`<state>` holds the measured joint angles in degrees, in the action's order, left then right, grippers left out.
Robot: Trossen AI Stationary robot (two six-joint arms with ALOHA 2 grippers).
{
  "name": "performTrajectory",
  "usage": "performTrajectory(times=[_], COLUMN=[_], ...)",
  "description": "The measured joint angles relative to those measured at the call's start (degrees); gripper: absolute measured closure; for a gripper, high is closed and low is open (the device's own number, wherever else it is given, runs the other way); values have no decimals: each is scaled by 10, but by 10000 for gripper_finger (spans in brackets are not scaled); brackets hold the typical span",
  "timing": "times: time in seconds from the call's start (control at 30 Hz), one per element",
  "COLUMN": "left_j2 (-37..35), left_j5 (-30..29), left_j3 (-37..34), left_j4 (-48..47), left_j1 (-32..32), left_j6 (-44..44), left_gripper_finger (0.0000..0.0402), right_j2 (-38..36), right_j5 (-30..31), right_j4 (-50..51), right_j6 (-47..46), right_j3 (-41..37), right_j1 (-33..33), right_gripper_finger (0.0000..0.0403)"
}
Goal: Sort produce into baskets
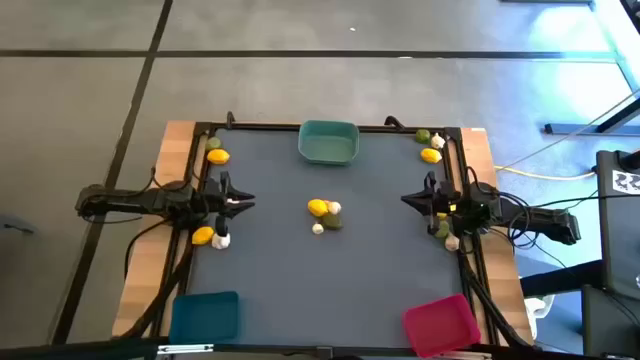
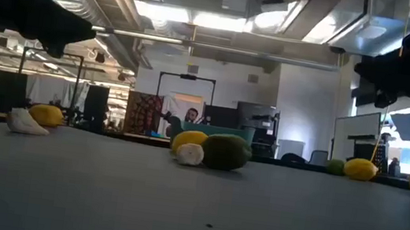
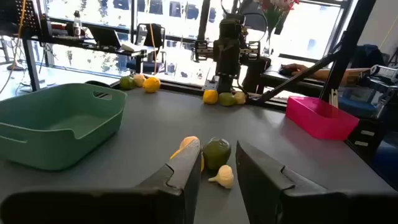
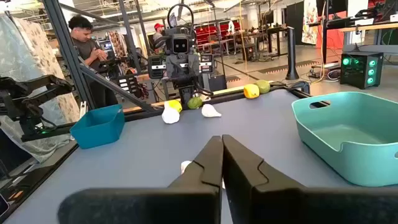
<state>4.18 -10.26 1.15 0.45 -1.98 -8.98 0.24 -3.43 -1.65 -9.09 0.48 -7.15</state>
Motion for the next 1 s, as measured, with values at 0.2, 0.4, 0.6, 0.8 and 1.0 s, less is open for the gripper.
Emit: performTrajectory(times=[0.2,0.4,0.6,0.8,1.0], left_j2=[0,0,0,0,0], left_j5=[0,0,0,0,0], left_j3=[0,0,0,0,0], left_j4=[0,0,0,0,0], left_j1=[0,0,0,0,0], left_j6=[0,0,0,0,0], left_gripper_finger=[304,304,304,304,304], right_j2=[0,7,8,8,8], right_j5=[0,0,0,0,0], right_j4=[0,0,0,0,0], right_j6=[0,0,0,0,0], right_j3=[0,0,0,0,0], right_j1=[0,0,0,0,0], right_gripper_finger=[393,393,393,393,393])
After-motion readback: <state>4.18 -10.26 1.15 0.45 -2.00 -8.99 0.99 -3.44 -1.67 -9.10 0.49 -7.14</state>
